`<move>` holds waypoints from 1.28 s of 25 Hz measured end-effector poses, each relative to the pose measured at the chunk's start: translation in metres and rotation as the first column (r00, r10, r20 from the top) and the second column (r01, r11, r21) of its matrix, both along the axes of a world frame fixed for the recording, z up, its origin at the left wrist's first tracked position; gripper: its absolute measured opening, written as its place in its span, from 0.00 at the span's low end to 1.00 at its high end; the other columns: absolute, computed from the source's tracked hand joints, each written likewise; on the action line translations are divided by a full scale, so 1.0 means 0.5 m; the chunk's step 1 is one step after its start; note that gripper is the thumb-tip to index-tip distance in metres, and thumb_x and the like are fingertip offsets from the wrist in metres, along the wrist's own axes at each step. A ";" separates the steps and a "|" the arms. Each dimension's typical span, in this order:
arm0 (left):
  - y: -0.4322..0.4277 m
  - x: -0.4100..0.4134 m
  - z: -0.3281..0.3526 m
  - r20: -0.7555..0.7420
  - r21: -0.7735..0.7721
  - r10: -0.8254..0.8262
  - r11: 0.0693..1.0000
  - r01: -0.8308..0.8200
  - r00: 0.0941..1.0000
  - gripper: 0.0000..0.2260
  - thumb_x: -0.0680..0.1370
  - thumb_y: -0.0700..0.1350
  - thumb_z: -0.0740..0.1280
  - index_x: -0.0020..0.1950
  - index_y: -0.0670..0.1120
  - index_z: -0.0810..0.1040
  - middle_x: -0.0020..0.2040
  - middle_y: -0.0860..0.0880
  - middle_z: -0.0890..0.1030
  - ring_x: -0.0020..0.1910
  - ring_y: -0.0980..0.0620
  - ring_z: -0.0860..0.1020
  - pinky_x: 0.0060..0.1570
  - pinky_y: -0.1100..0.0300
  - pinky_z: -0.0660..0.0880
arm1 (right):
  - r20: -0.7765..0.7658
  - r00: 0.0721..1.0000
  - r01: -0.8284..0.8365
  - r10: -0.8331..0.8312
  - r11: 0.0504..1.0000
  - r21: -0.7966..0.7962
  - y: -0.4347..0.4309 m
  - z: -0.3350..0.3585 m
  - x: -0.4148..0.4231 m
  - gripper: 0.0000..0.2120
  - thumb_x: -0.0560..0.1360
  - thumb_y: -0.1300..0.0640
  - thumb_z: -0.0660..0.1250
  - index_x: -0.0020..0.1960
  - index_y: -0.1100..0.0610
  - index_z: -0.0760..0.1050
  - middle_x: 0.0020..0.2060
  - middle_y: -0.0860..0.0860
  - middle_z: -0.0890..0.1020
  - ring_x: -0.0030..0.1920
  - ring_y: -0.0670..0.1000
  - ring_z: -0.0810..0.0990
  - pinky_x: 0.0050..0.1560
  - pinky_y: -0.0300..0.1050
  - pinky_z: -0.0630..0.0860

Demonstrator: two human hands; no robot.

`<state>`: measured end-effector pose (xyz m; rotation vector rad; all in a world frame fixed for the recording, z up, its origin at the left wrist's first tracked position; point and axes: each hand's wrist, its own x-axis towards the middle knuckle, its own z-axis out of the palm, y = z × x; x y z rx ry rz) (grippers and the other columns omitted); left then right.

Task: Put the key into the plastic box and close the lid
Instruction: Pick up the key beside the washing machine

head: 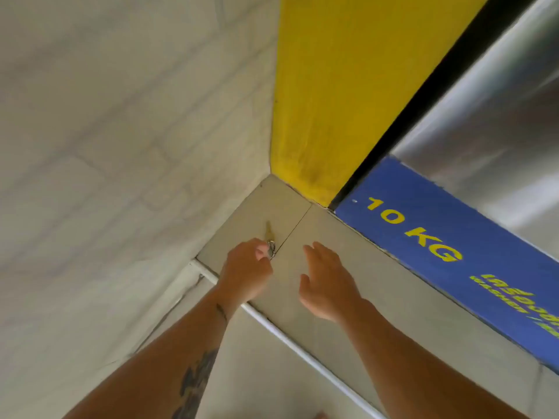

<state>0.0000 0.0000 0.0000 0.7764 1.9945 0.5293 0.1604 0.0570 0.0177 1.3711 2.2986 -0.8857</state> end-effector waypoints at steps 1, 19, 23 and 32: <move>0.013 0.001 -0.027 -0.048 0.029 -0.013 0.999 0.014 0.999 0.18 0.75 0.43 0.60 0.64 0.54 0.75 0.61 0.52 0.77 0.57 0.52 0.76 0.56 0.58 0.75 | 0.020 0.999 -0.035 0.034 0.999 0.038 0.011 -0.037 -0.008 0.28 0.80 0.55 0.57 0.78 0.57 0.53 0.79 0.55 0.54 0.77 0.55 0.52 0.73 0.51 0.60; 0.063 0.003 -0.148 -0.399 0.034 -0.210 0.969 0.244 0.893 0.13 0.69 0.35 0.61 0.50 0.48 0.69 0.50 0.49 0.67 0.43 0.47 0.72 0.36 0.56 0.70 | 0.070 0.995 -0.093 0.077 0.962 0.258 0.007 -0.251 0.000 0.36 0.77 0.50 0.51 0.80 0.56 0.38 0.80 0.55 0.40 0.79 0.56 0.38 0.78 0.57 0.44; 0.024 -0.002 -0.102 -0.209 0.023 0.026 0.999 -0.022 0.978 0.14 0.67 0.34 0.57 0.48 0.49 0.72 0.40 0.49 0.75 0.36 0.48 0.74 0.31 0.58 0.68 | 0.179 0.977 -0.130 0.118 0.990 0.055 0.040 -0.181 -0.016 0.38 0.79 0.52 0.56 0.79 0.56 0.35 0.79 0.53 0.34 0.78 0.55 0.35 0.78 0.55 0.45; -0.080 -0.056 0.201 0.398 -0.171 0.539 0.839 -0.517 0.742 0.15 0.76 0.28 0.53 0.42 0.35 0.79 0.33 0.43 0.79 0.30 0.48 0.74 0.28 0.60 0.76 | 0.084 0.992 -0.095 0.097 0.995 -0.025 -0.065 0.148 -0.025 0.30 0.81 0.55 0.53 0.80 0.55 0.45 0.80 0.49 0.42 0.79 0.51 0.41 0.76 0.47 0.50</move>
